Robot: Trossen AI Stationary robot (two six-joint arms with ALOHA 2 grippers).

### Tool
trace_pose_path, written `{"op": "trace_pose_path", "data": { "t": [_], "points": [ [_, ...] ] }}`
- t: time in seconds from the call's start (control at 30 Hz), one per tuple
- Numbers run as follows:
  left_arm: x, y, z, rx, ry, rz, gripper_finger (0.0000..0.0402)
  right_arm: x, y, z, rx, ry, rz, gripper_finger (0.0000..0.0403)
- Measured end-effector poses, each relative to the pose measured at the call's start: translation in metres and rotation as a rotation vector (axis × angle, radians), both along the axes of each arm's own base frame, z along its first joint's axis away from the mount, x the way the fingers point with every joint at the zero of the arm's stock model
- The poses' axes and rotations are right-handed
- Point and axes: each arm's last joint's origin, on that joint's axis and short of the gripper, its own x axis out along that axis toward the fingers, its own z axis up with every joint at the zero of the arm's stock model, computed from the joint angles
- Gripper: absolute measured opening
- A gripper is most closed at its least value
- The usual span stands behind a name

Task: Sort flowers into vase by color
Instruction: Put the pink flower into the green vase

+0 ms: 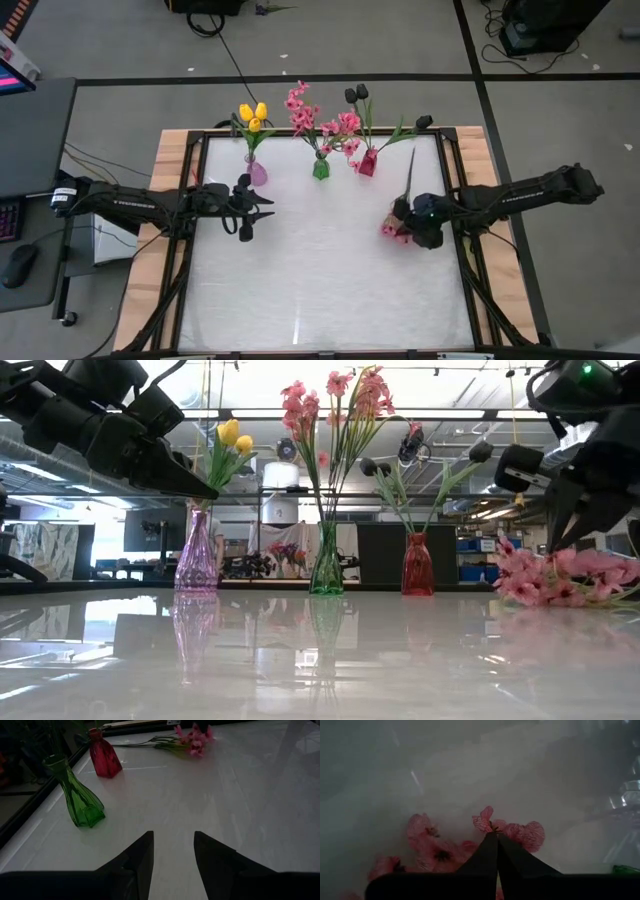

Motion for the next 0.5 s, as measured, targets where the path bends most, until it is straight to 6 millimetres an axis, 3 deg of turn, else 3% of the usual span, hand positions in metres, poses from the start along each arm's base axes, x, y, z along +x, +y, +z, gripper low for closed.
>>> {"op": "trace_pose_path", "data": {
  "t": [0.2, 0.5],
  "points": [
    [0.0, 0.0, 0.0, 0.0, 0.0, 0.0, 0.0146, 0.005, 0.007, 0.013, 0.123, -0.029, -0.007, 0.001],
    [0.0, 0.0, 0.0, 0.0, 0.0, 0.0, 0.0146, 0.016, 0.034, 0.037, 0.493, -0.129, 0.079, 0.001]
  ]
}}
